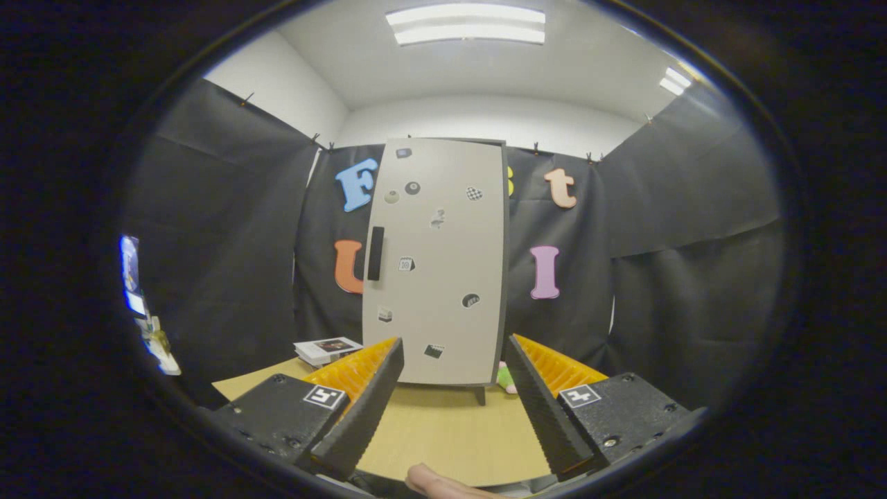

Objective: Open the shoe cabinet door, grab the shoes and put them into the shoe cabinet, then close the shoe cabinet door.

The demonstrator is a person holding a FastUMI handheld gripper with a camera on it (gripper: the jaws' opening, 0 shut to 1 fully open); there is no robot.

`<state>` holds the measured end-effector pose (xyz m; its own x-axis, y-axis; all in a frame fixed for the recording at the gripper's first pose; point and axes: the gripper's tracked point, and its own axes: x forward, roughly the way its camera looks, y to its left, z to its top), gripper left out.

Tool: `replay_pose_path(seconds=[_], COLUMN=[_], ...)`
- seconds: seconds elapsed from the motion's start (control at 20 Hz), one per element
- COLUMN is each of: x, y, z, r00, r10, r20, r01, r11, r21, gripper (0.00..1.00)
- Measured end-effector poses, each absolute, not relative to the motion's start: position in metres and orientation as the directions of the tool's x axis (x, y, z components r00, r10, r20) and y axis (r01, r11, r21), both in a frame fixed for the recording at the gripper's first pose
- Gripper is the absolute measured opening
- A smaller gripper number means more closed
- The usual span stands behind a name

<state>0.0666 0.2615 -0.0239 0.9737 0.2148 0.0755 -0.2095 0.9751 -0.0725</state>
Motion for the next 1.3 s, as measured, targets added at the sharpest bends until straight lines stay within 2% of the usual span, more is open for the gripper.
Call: replay_pose_path(seconds=[0.3, 1.3], x=[0.054, 0.066], y=[0.254, 0.235], z=[-0.013, -0.022], r00=[0.97, 0.98], r10=[0.209, 0.17], r20=[0.125, 0.107], r01=[-0.199, -0.166], r11=[0.976, 0.985], r21=[-0.084, -0.041], gripper=[0.97, 0.97])
